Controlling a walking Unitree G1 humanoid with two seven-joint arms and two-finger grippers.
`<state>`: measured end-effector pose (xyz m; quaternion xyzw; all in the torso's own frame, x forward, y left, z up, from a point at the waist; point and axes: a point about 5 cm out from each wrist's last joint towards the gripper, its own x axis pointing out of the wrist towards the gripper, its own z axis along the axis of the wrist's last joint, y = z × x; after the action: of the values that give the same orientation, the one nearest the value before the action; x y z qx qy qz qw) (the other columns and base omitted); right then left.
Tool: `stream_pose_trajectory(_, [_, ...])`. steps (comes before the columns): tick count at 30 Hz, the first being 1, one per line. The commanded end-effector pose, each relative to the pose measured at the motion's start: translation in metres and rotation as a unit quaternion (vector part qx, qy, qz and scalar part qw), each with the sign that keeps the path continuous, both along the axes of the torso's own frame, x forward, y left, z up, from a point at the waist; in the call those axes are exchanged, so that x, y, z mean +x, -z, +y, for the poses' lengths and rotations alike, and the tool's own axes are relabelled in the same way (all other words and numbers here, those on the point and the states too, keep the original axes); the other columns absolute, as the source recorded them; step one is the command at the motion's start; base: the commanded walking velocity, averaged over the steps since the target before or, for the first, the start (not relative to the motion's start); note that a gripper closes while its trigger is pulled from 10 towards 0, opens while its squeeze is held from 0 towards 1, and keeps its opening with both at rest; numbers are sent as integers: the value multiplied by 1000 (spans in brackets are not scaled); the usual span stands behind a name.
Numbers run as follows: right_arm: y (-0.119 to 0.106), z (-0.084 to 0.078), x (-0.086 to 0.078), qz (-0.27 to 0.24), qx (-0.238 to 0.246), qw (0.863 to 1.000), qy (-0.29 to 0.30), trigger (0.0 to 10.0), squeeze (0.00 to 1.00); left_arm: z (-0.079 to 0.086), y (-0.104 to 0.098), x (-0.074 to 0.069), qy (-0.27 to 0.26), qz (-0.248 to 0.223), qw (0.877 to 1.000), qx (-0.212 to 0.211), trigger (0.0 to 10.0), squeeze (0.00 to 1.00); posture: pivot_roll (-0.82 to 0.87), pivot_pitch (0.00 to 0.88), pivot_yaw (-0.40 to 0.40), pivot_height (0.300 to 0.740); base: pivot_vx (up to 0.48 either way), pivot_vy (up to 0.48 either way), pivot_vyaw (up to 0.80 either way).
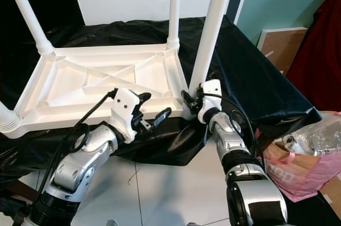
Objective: Building children table
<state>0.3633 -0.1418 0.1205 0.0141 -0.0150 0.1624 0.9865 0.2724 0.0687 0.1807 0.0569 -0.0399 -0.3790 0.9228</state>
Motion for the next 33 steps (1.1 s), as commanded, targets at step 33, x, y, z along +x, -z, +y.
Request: stream_pose_trajectory(33, [9, 23, -19, 16, 51, 985, 162, 10000, 0, -5, 2, -2, 18, 7, 1000, 0, 10000, 0, -9, 50, -44, 740, 0, 0, 0])
